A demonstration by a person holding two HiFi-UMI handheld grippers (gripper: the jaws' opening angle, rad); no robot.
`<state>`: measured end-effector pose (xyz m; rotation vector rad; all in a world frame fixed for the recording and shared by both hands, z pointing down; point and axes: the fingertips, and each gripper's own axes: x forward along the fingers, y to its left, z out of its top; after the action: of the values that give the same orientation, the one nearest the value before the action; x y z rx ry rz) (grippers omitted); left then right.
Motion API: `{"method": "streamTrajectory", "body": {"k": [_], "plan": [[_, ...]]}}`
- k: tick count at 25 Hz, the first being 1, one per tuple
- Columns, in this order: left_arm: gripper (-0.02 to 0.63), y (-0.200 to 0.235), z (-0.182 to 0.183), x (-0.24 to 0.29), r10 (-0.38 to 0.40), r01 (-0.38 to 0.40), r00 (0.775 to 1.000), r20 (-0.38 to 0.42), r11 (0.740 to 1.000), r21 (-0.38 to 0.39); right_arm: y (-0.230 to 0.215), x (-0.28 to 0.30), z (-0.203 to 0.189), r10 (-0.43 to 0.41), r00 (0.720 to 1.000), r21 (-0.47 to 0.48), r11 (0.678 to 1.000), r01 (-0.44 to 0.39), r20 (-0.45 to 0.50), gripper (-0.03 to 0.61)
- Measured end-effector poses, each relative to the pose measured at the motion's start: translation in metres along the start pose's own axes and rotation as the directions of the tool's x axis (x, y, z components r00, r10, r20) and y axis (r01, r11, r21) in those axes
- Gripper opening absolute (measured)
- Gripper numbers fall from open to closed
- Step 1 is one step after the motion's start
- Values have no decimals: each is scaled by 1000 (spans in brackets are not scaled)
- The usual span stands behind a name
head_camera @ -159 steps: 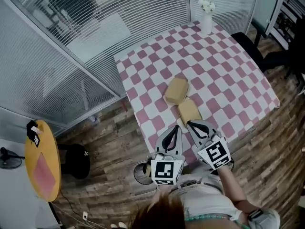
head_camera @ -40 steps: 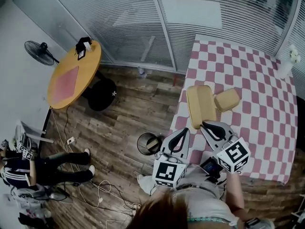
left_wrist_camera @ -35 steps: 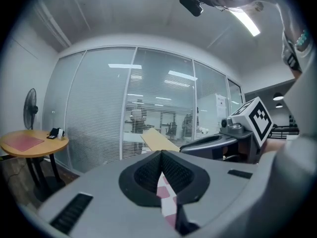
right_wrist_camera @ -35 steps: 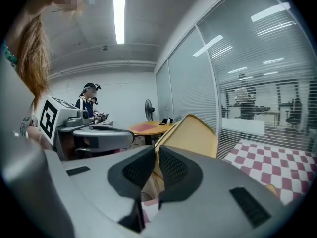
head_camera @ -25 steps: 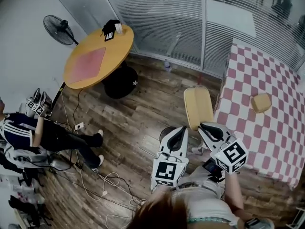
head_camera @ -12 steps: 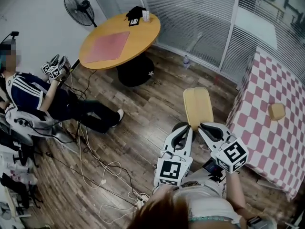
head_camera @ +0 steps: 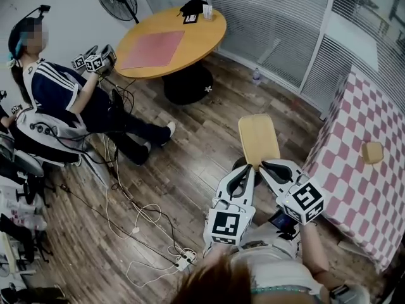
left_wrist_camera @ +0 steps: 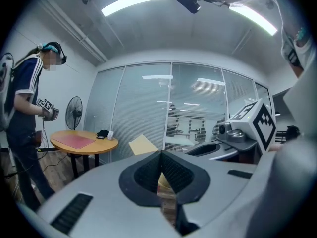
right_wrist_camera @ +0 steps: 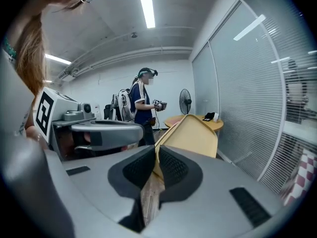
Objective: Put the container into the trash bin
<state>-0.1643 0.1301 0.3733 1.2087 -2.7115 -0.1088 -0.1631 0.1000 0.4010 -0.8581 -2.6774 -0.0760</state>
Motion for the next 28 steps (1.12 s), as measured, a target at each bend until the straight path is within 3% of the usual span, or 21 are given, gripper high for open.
{"method": "streamTrajectory", "body": {"k": [10,16,23,28], "plan": [[5,17,-39,-2,40,-40,998,-56,999,8,-6,54,-68,48,994,31,998,-46,-99,23],[5,42,-41,-2,49,-53,992,-117,998,-27,-13,105,-114,99,971,103,992,-78,-217,23],[5,49,-77,-6,56,-64,985,-161,997,-47,-15,148,-231,162,940,217,971,-98,-300,23],[5,50,-108,-5,46,-52,982,-182,998,-30,-14,174,-316,164,918,308,950,-48,-361,23]]}}
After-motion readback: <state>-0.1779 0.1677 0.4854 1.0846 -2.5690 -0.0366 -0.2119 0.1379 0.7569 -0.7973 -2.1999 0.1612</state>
